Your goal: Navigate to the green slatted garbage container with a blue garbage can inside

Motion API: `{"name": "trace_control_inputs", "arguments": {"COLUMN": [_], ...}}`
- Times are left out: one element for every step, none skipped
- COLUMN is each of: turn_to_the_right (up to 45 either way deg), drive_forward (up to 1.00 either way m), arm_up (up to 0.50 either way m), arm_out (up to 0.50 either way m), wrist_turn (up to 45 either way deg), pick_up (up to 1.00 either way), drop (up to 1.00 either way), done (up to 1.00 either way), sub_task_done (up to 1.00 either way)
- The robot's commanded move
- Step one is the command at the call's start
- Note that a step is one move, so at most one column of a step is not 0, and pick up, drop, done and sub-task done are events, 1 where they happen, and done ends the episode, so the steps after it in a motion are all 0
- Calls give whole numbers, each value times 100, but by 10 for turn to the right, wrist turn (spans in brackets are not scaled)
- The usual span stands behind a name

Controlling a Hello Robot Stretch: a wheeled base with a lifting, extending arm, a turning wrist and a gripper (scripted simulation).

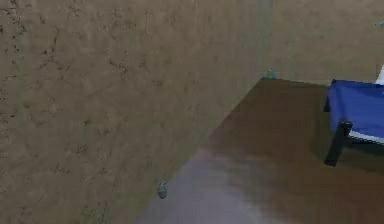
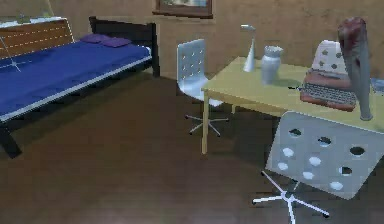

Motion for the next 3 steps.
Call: {"name": "trace_control_inputs", "arguments": {"turn_to_the_right": [-450, -450, -450], "drive_forward": [0, 0, 0], "arm_up": [0, 0, 0], "arm_out": [0, 0, 0], "wrist_turn": [0, 0, 0], "pick_up": [0, 0, 0], "drop": [0, 0, 0], "done": [0, 0, 0], "sub_task_done": [0, 0, 0]}}
